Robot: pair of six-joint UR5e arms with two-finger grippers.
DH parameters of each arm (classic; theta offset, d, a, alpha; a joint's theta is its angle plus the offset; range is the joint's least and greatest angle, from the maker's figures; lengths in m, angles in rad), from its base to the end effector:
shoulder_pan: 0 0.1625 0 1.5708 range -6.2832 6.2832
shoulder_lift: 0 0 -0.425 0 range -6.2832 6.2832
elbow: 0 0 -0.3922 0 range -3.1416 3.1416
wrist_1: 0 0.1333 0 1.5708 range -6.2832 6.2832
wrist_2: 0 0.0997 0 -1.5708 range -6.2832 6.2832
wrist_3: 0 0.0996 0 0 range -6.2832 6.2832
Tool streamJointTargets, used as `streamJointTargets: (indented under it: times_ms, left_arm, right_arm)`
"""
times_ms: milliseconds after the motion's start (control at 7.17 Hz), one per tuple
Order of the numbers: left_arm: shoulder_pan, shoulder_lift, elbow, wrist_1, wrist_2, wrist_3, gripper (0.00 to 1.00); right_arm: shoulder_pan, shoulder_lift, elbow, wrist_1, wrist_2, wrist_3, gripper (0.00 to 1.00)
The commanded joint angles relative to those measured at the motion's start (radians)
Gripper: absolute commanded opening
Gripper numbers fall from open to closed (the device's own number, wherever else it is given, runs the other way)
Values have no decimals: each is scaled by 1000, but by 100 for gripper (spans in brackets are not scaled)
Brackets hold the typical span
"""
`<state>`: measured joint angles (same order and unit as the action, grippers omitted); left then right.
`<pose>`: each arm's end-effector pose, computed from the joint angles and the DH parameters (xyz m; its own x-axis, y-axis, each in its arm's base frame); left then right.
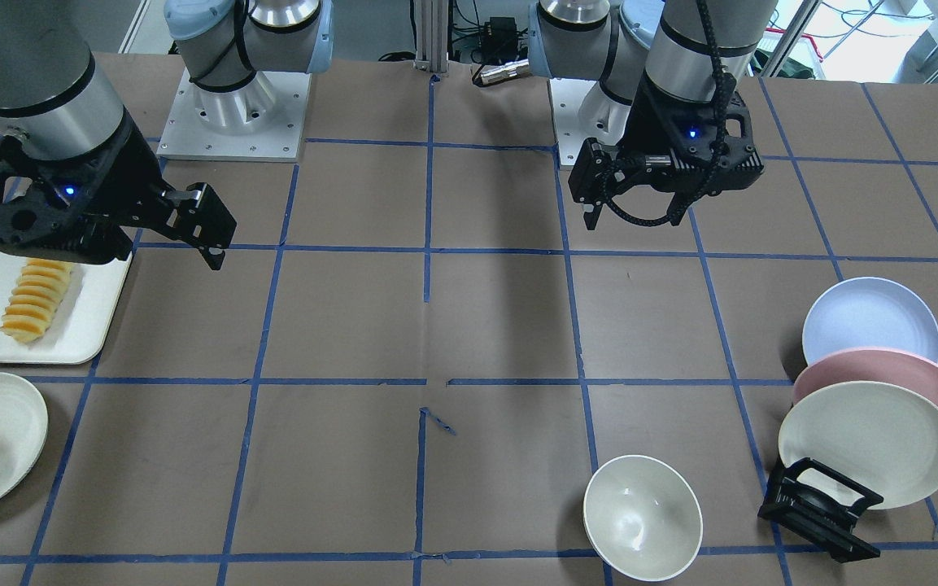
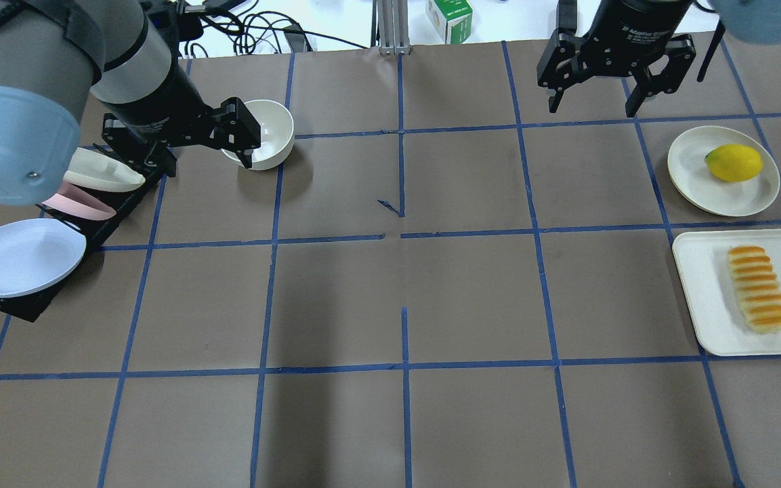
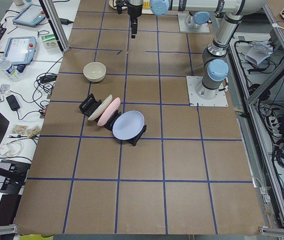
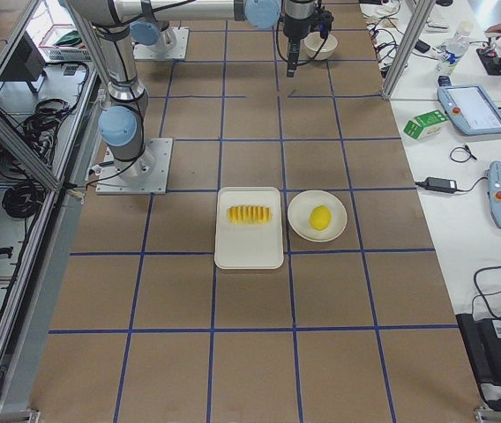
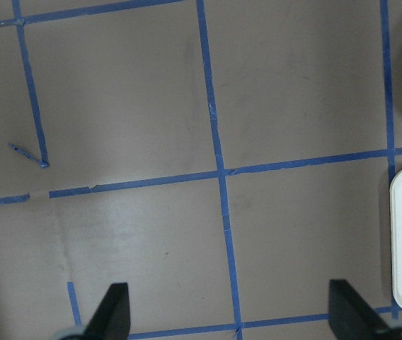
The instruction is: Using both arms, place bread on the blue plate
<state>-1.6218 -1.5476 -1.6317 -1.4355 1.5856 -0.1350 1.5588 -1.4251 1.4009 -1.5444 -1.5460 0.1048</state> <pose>-0.1567 -0.4836 0.4832 -0.9964 -0.0847 -0.0015 -0.0841 0.9916 -0.0985 0.1291 -0.5549 0.4927 -0.9929 0.1166 -0.0244 0.1165 0.9932 0.0048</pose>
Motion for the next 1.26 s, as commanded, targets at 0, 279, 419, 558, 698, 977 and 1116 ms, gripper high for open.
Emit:
streamJointTargets:
  times_ms: [0, 279, 419, 558, 698, 977, 1116]
  left_arm:
    - [3, 0, -5, 0, 2, 0, 100]
    - [5, 1, -8, 0, 10, 0, 100]
    - [10, 1, -5, 0, 10, -2, 100]
    - [19, 4, 3, 0, 11, -2, 100]
    - [60, 12, 4, 0, 11, 0, 100]
    - [192, 20, 6, 0, 10, 2, 100]
    - [256, 27, 4, -40, 11, 2, 100]
  right_arm:
    - [-5, 2, 0, 0, -8, -5, 100]
    - [-6, 2, 3, 0, 0, -4, 100]
    - [-8, 2, 3, 1, 0, -4, 100]
    - [-11, 3, 3, 0, -9, -10, 100]
    - [-23, 3, 4, 12, -3, -105, 100]
    - [-29, 17, 7, 4, -2, -128, 100]
    - [-43, 15, -26, -2, 0, -126, 100]
